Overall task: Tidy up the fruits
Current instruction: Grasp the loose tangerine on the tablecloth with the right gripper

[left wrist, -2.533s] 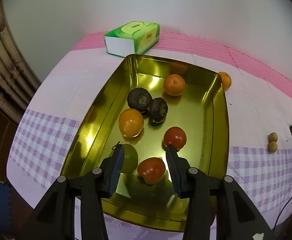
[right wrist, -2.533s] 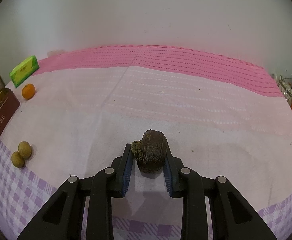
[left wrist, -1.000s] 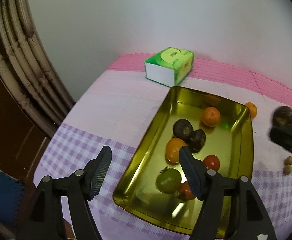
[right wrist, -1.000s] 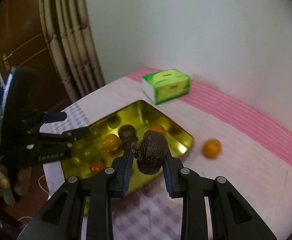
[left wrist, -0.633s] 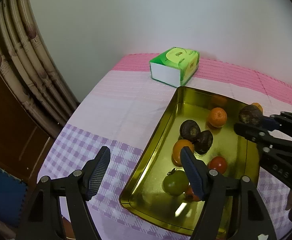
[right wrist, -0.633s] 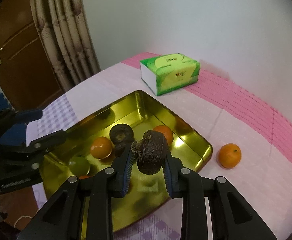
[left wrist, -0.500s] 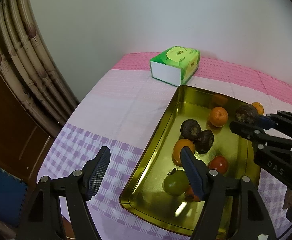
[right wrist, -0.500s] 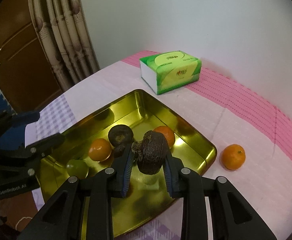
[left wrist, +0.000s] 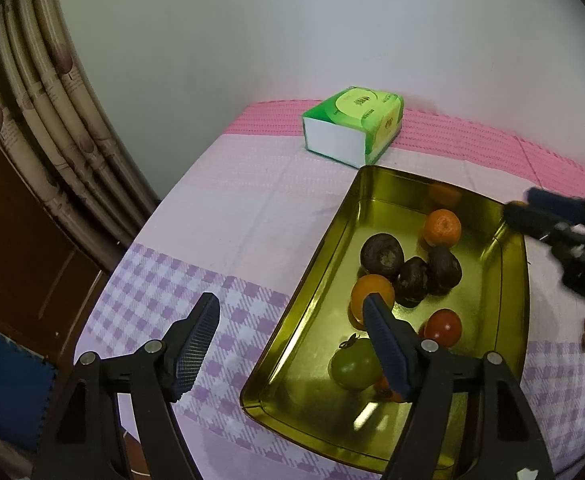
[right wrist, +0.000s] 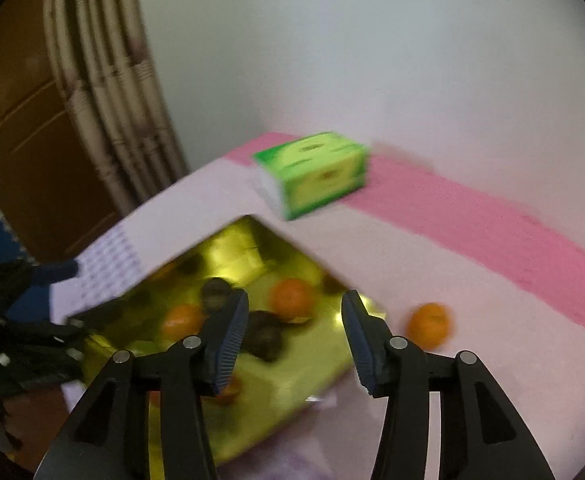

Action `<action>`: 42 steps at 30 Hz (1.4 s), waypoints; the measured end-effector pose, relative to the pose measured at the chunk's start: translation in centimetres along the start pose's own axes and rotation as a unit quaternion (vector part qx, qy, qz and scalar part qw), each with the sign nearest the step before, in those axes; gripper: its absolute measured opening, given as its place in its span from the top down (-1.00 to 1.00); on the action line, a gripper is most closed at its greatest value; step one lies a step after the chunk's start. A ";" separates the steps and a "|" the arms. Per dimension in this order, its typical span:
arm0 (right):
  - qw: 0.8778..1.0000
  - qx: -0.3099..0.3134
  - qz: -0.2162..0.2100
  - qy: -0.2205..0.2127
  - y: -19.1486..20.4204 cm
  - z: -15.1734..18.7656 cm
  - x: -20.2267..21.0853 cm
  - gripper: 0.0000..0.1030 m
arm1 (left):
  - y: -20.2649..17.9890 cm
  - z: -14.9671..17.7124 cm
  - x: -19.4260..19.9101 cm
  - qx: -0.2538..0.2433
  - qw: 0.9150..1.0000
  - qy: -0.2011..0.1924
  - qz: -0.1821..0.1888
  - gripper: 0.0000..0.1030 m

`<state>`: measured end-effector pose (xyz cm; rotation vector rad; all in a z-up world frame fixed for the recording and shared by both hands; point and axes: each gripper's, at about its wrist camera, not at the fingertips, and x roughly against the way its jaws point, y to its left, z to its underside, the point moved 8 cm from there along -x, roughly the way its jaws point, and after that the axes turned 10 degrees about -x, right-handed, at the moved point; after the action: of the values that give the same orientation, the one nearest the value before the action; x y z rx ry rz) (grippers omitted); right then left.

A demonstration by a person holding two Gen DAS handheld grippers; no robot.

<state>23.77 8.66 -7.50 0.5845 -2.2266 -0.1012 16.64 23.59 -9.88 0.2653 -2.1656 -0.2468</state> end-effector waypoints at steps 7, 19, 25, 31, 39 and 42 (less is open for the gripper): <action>0.997 -0.046 0.049 0.042 -7.1 0.2 -1.7 0.03 | 0.2 0.3 -0.5 0.018 1.000 0.015 0.013 -0.37; 0.995 -0.050 0.057 0.072 -9.0 -0.1 -6.2 0.03 | -0.8 0.3 -0.7 0.003 1.000 0.020 0.017 -0.37; 0.993 -0.051 0.051 0.091 -8.9 0.8 -7.9 0.21 | -1.1 0.5 -1.0 -0.002 1.000 0.024 0.015 -0.37; 0.997 -0.055 0.051 0.016 -9.6 0.2 0.5 0.22 | -1.3 0.6 -0.9 -0.009 1.000 0.022 0.012 -0.37; 0.975 -0.087 0.206 0.003 -21.5 8.0 11.6 0.22 | -4.9 -0.7 3.2 -0.056 0.996 -0.018 0.062 -0.38; 0.965 -0.121 0.231 0.006 -25.3 10.8 13.5 0.22 | -8.6 -1.0 5.4 -0.095 0.989 -0.033 0.109 -0.58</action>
<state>17.75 -21.03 -11.84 -0.0731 -2.2360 -0.1233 15.23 13.77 -7.48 -0.0889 -2.1965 -0.3367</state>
